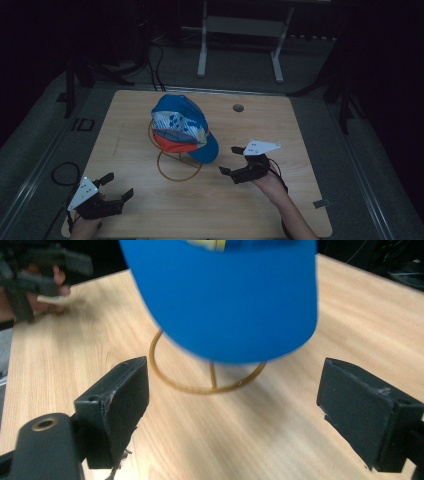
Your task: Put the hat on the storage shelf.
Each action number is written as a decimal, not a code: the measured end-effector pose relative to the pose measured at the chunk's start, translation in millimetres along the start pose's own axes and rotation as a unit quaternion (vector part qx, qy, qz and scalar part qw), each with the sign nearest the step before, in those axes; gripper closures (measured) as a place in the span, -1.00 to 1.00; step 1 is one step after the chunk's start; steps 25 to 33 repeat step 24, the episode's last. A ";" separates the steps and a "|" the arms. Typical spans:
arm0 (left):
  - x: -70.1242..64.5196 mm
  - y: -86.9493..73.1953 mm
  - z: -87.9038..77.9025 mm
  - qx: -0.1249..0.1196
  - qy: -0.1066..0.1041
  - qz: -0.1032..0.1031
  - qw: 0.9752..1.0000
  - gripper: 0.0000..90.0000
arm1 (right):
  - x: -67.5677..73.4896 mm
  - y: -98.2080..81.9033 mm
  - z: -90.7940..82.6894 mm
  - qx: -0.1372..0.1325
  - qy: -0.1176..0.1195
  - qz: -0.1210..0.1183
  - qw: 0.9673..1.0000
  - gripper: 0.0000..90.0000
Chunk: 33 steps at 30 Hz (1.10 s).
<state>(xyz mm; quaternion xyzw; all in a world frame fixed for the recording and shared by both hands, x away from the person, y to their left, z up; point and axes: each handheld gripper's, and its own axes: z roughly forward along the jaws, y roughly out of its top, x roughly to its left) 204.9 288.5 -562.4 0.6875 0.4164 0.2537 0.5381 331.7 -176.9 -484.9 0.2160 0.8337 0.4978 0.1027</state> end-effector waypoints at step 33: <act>-1.1 -0.8 0.6 0.003 -0.001 0.002 1.000 -0.87 | -6.2 -72.6 0.1 0.026 0.002 0.011 1.000 -0.69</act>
